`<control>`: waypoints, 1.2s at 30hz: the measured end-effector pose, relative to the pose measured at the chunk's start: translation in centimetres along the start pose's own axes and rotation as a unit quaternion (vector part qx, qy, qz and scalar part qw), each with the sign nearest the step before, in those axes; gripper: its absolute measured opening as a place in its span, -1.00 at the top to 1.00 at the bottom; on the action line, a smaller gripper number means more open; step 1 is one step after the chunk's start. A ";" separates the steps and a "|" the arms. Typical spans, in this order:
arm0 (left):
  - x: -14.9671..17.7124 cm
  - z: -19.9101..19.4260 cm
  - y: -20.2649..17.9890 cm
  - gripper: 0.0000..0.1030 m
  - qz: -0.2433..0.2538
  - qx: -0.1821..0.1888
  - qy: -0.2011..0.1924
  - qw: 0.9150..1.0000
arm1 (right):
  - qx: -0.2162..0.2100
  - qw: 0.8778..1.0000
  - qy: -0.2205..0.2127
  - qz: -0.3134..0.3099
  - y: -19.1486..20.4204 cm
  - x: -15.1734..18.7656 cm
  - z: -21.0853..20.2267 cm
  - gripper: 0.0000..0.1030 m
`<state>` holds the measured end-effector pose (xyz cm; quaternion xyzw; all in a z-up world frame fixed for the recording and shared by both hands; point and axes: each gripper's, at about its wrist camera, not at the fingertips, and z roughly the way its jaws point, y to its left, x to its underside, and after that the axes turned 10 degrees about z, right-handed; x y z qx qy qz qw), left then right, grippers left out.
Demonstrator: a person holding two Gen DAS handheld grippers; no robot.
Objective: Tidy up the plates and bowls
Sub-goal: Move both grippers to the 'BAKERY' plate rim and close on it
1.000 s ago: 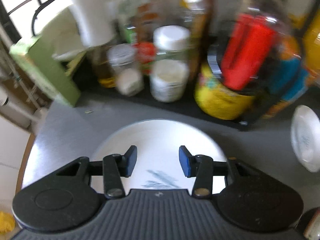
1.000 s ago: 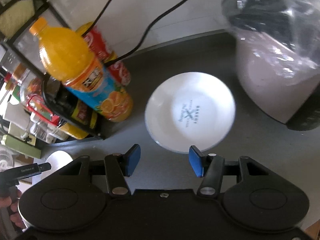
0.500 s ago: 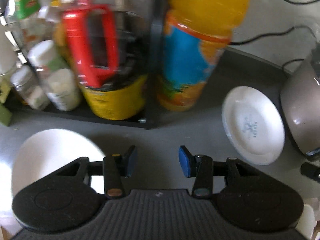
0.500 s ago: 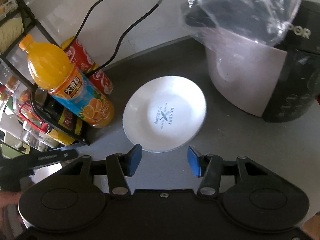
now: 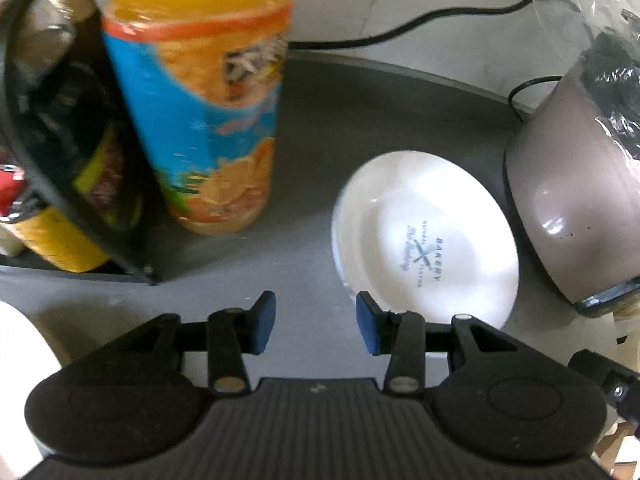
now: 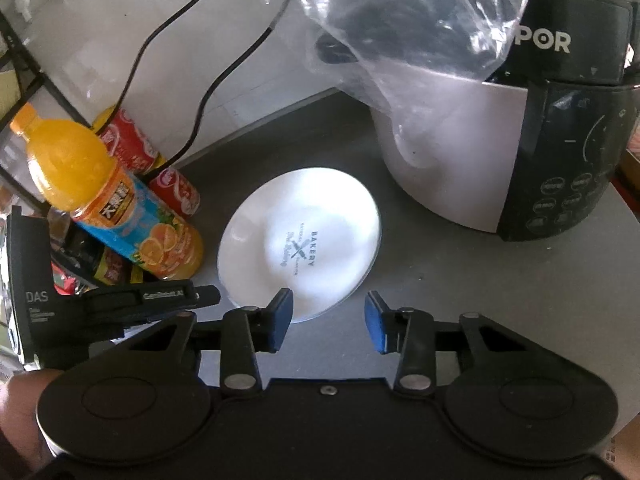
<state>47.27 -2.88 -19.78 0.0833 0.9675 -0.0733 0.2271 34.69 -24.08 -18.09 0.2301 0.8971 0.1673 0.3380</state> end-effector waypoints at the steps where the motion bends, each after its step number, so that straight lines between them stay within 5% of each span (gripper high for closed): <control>1: -0.1 0.5 -0.3 0.22 0.001 0.003 0.001 1.000 | 0.003 1.000 -0.001 0.001 0.0 0.0 0.1 0.23; 8: -0.6 3.3 -1.4 0.25 0.003 0.007 0.013 1.000 | 0.012 1.000 0.001 -0.011 0.3 0.1 0.8 0.23; 13: -1.0 4.1 -1.8 0.63 0.003 0.023 0.022 0.999 | 0.019 1.000 0.007 -0.016 0.7 -0.1 1.4 0.23; 36: 3.0 1.8 1.9 0.62 0.020 -0.007 0.069 0.997 | 0.049 0.990 0.102 -0.089 4.6 -0.9 8.1 0.23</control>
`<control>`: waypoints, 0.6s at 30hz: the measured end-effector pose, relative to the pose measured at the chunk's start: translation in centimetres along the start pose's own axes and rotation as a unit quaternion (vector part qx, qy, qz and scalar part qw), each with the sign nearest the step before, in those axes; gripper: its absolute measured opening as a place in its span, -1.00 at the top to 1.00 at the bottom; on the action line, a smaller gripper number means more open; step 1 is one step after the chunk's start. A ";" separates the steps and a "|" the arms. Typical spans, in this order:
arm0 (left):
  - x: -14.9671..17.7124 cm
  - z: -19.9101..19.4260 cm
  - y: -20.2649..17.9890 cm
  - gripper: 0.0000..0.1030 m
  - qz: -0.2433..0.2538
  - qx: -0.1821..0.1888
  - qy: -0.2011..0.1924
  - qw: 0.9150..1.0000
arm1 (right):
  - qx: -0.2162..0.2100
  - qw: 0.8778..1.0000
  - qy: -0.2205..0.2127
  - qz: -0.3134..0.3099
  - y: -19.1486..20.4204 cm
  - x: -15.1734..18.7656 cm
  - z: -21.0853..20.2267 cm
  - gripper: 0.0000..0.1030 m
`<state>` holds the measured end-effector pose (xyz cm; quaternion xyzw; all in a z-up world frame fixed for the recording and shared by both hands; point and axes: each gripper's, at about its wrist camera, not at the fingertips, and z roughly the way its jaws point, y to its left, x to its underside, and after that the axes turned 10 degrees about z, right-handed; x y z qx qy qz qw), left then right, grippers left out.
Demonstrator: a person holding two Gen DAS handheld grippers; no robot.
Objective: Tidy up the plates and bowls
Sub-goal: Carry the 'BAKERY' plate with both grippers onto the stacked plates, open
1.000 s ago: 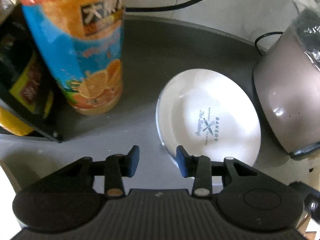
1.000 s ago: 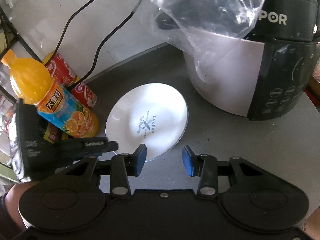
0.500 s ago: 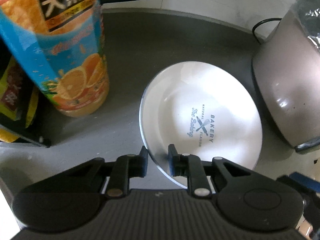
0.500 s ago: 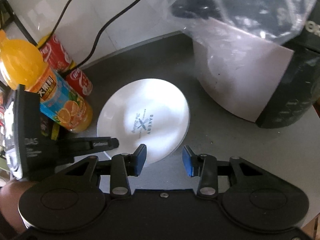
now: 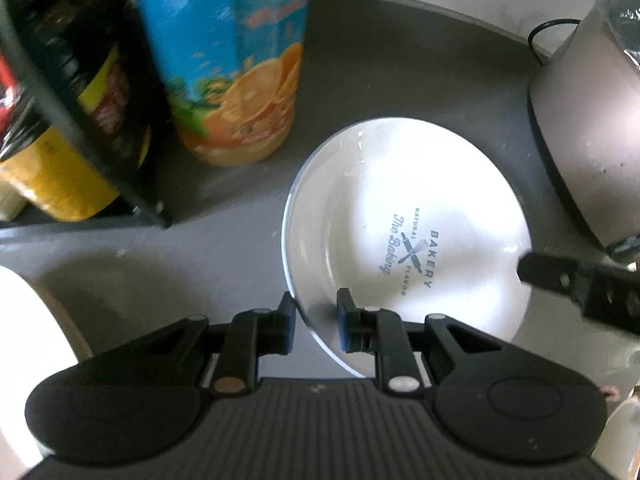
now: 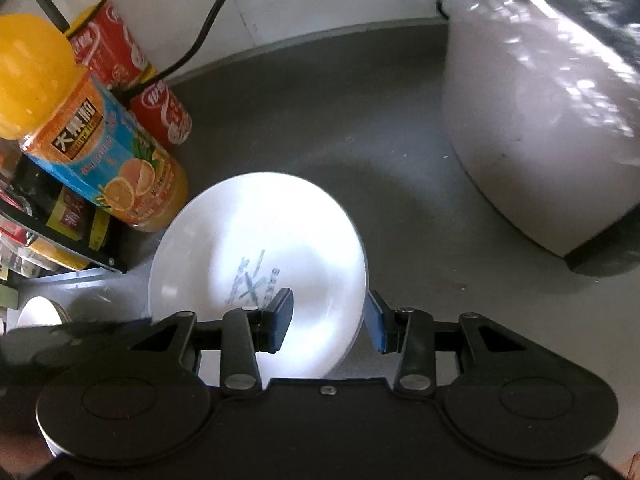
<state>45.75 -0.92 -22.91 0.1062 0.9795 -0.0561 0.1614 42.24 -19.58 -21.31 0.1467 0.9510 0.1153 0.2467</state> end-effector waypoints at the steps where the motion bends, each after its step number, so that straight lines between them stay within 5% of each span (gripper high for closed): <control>1: 0.1 -0.1 0.1 0.62 -0.001 0.000 0.002 1.000 | 0.000 1.000 0.003 -0.002 0.1 -0.1 0.3 0.23; 9: 0.6 -0.5 1.7 0.61 0.005 -0.004 0.022 1.000 | 0.016 0.999 0.037 -0.025 1.0 -1.2 2.7 0.23; 18: 0.5 -0.4 2.9 0.62 -0.013 -0.015 0.004 1.000 | 0.011 0.998 0.066 -0.013 1.5 -1.5 4.7 0.38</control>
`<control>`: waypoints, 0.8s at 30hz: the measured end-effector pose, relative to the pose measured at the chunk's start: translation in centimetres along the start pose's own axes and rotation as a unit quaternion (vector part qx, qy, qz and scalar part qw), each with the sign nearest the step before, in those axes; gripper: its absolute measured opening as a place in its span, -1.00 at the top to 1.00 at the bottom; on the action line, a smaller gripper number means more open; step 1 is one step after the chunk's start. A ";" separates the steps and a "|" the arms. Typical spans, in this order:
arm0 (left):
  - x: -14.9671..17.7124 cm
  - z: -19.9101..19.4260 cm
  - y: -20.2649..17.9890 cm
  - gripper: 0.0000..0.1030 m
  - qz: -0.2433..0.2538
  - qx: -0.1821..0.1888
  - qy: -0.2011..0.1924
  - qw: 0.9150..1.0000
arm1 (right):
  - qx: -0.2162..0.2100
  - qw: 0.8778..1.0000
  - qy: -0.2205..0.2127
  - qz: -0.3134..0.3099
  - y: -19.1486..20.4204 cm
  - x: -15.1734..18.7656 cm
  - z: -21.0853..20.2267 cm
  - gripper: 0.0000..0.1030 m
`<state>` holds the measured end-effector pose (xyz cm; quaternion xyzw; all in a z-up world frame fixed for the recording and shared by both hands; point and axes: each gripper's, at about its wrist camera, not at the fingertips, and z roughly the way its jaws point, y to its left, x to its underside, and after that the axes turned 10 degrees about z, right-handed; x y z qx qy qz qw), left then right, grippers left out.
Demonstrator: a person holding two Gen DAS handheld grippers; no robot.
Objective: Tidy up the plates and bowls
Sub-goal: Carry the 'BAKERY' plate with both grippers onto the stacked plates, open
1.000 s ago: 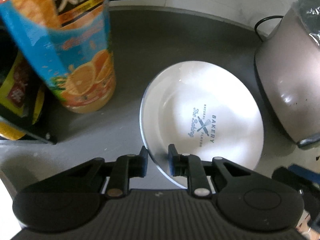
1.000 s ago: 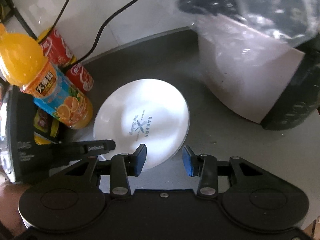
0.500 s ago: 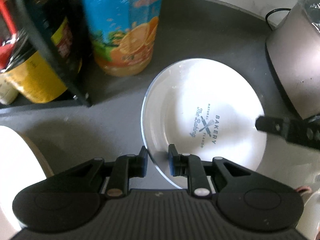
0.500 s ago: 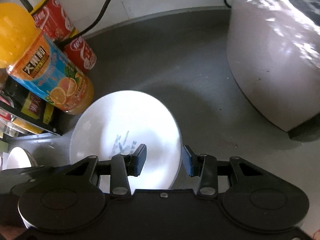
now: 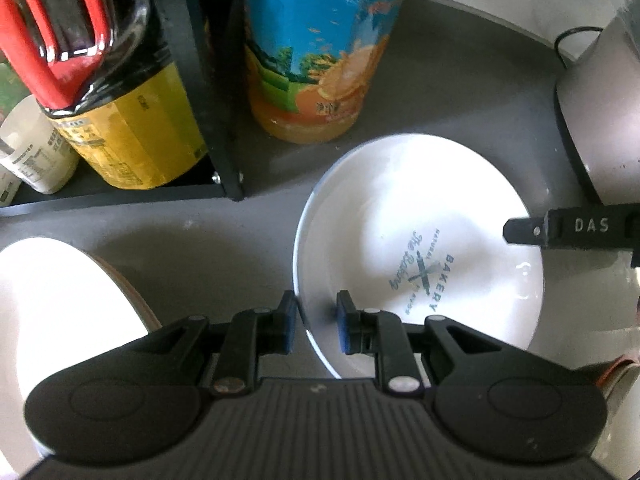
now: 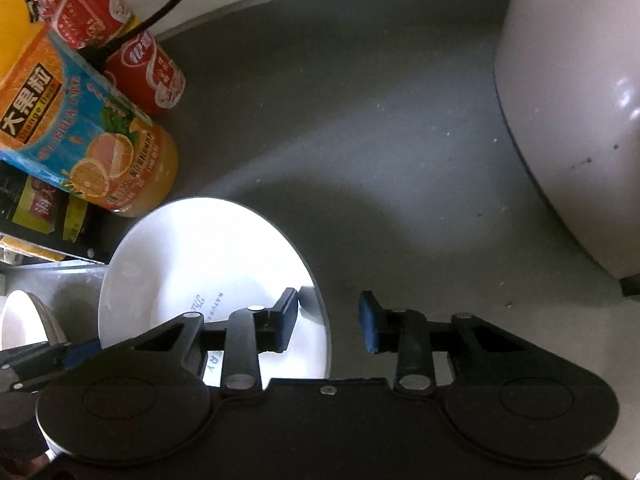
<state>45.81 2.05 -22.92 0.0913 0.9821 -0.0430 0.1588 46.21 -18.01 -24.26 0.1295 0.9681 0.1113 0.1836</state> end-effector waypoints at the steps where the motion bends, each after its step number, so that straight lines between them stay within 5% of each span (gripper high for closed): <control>1: -0.2 0.3 -0.6 0.62 -0.003 0.000 -0.006 1.000 | -0.001 1.000 0.002 0.000 0.1 0.0 0.1 0.42; 5: -0.2 0.4 0.0 0.64 -0.025 0.006 -0.016 1.000 | -0.015 1.000 0.020 0.009 0.4 -0.1 1.1 0.49; 12: 1.3 -0.8 1.1 0.75 -0.022 0.028 -0.026 0.999 | 0.010 1.000 -0.010 0.012 0.8 0.6 0.2 0.57; 24: 1.4 -3.0 2.0 0.82 -0.044 0.013 -0.036 0.998 | -0.019 0.999 -0.015 0.024 0.7 1.9 -1.9 0.67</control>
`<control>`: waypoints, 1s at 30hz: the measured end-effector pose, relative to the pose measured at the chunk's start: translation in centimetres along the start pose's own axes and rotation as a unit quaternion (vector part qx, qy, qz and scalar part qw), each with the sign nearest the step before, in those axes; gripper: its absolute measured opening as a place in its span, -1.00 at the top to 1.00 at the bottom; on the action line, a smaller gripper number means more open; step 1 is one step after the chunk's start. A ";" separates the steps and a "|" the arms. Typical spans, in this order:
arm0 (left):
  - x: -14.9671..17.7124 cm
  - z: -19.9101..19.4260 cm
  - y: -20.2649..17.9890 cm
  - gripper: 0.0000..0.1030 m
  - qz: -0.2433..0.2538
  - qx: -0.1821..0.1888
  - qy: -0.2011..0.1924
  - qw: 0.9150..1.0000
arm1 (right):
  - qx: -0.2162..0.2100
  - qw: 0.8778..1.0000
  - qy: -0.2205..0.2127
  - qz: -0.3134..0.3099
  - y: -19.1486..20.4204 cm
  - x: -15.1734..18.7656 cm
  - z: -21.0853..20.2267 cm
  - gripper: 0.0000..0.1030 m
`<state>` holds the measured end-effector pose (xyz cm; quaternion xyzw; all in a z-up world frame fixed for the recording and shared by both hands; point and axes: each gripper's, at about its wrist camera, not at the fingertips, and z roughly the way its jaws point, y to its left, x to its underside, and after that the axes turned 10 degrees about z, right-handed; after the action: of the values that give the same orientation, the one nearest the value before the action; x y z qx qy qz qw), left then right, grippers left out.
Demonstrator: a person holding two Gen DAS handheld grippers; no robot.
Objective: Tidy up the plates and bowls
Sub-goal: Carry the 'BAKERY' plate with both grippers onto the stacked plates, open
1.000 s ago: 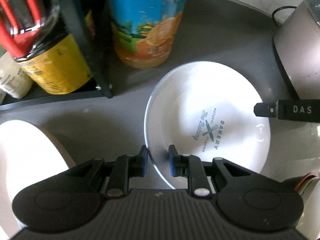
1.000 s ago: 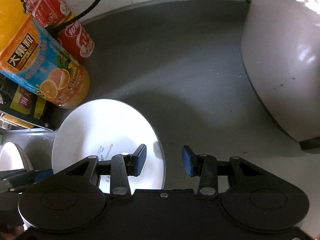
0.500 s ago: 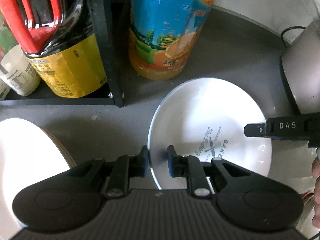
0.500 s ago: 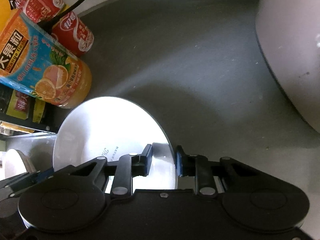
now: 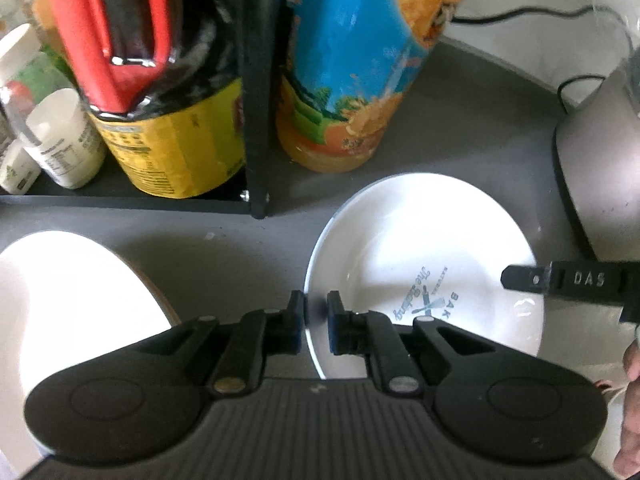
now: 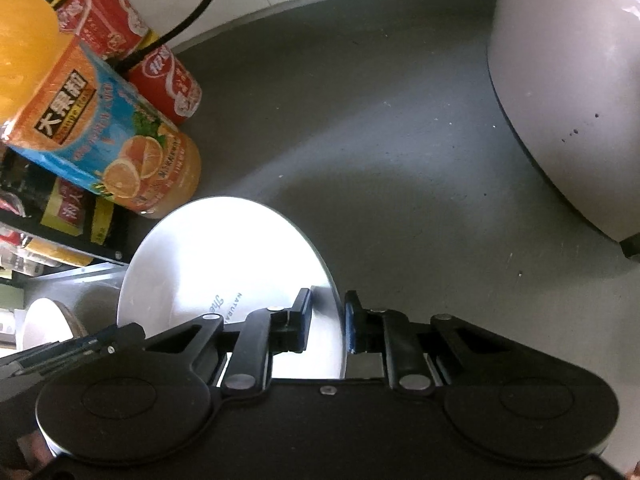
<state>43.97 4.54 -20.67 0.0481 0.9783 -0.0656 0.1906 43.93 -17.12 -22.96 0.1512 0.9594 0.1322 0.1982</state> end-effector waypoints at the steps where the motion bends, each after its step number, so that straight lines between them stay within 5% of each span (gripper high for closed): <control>1: 0.0 -0.3 0.1 0.82 -0.002 0.000 -0.003 1.000 | -0.002 1.000 0.000 -0.001 0.0 0.1 -0.1 0.67; 15: 1.0 -5.0 2.6 0.82 -0.028 0.000 -0.039 0.999 | -0.033 0.999 0.000 -0.019 1.4 2.2 -3.0 0.70; 30: 4.4 -10.0 9.2 0.82 -0.094 -0.029 -0.064 0.993 | -0.075 0.994 0.018 -0.076 8.1 5.1 -3.6 0.73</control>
<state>37.32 15.38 -14.18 -0.0543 0.9657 -0.0583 0.2471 39.91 -8.57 -19.00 0.0601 0.9589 0.1906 0.2011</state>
